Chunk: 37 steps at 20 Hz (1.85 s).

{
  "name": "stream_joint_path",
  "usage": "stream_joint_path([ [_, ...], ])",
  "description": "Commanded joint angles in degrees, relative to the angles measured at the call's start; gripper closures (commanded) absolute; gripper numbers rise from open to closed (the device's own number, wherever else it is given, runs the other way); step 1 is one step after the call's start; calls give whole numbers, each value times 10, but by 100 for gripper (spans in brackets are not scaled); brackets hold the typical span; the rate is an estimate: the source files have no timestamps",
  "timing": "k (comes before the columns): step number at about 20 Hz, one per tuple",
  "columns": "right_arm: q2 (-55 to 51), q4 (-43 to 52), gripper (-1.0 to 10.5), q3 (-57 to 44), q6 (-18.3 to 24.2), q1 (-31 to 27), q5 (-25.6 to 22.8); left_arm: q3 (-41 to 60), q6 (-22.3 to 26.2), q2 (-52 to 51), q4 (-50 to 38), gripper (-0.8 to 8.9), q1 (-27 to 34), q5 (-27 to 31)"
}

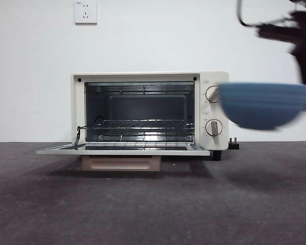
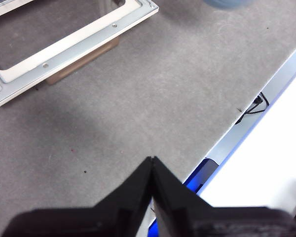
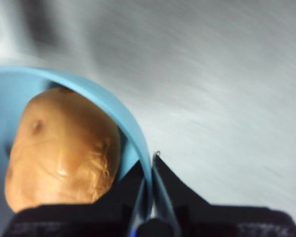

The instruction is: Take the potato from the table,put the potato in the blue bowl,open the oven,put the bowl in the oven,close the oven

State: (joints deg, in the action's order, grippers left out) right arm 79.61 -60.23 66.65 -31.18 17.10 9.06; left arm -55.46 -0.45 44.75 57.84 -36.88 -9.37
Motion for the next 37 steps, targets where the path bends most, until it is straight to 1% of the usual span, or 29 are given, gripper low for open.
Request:
stream_joint_path([
  [1, 37, 41, 957, 35, -79, 43, 3, -1, 5, -1, -3, 819, -1, 0],
  [4, 112, 79, 957, 107, -146, 85, 3, -1, 5, -1, -3, 819, -1, 0],
  [7, 200, 82, 957, 202, -188, 109, -2, -1, 5, 0, -4, 819, -1, 4],
  [9, 255, 75, 957, 260, -221, 116, -3, -1, 7, 0, -4, 819, -1, 4],
  [12, 314, 75, 957, 333, -269, 118, 16, -1, 16, 1, -4, 819, -1, 5],
  [14, 340, 64, 957, 373, -295, 118, 15, -1, 37, 2, -4, 819, -1, 7],
  [17, 367, 62, 957, 410, -341, 118, 6, -1, 41, 3, -5, 819, -1, 6],
  [24, 386, 50, 958, 424, -451, 118, -57, -1, 42, 3, -5, 819, -1, 6],
  [26, 389, 57, 958, 424, -479, 118, -61, -1, 42, 3, -5, 819, -1, 6],
  [28, 395, 59, 958, 424, -510, 117, -54, -1, 43, 3, -5, 819, -1, 6],
  [30, 402, 65, 958, 424, -531, 117, -56, -1, 47, 3, -5, 819, -1, 6],
  [33, 412, 79, 958, 424, -549, 117, -56, -1, 47, 3, -4, 819, -1, 6],
  [37, 413, 84, 957, 424, -557, 116, -61, -1, 49, 3, -4, 819, -1, 6],
])
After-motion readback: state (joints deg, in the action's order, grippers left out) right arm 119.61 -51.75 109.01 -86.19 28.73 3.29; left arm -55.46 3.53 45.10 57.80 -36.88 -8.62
